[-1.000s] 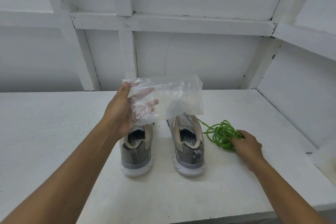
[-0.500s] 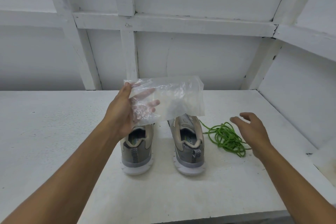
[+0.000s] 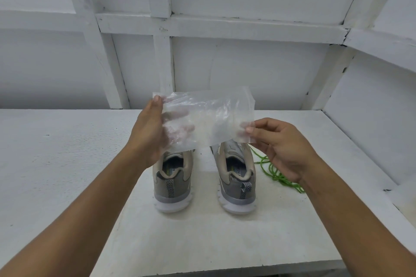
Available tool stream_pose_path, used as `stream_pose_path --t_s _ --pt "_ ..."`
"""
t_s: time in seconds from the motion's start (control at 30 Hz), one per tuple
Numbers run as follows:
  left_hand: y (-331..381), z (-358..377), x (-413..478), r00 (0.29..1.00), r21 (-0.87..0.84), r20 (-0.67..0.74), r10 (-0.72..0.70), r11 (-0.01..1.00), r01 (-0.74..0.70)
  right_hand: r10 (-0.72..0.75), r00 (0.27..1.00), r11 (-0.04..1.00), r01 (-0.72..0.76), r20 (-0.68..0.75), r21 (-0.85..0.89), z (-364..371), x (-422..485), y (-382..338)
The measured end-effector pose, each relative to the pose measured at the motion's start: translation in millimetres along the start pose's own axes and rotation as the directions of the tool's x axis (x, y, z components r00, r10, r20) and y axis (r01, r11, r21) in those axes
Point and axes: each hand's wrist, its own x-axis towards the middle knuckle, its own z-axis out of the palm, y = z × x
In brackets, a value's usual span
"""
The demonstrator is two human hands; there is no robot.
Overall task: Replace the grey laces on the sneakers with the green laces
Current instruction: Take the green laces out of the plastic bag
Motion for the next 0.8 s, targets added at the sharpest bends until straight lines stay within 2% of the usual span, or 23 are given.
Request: stream_pose_path --t_s 0.07,0.13,0.2,0.33,0.43,0.57,0.67,0.8 --pt "-2 -4 4 0.972 0.301 -0.125 0.197 0.941 -0.152 -0.017 0.998 1.000 0.016 -0.054 -0.027 -2 1 0" --pt "-4 -10 10 0.932 0.426 -0.170 0.321 0.877 -0.224 -0.023 0.995 1.000 0.021 -0.096 -0.023 -4 1 0" --pt "-3 -14 13 0.931 0.413 -0.170 0.323 0.881 -0.230 -0.024 0.994 1.000 0.023 -0.106 -0.004 -5 0 0" --pt "7 -19 12 0.978 0.296 -0.042 0.204 0.938 -0.183 -0.047 0.995 0.995 0.055 -0.091 0.087 -5 -1 -3" --pt "20 -25 12 0.987 0.235 -0.002 0.162 0.959 -0.157 -0.053 0.998 0.998 0.054 -0.037 0.017 -7 0 -11" --pt "29 -25 8 0.969 0.272 0.045 0.243 0.930 -0.246 0.040 0.996 0.994 -0.031 0.084 -0.107 -5 -1 -19" --pt "32 -22 4 0.960 0.301 0.055 0.274 0.912 -0.277 0.070 0.997 0.995 -0.068 0.035 -0.068 0 5 -23" --pt "30 -21 3 0.956 0.276 -0.042 0.290 0.923 -0.268 -0.005 1.000 1.000 0.005 -0.010 -0.008 9 7 -19"
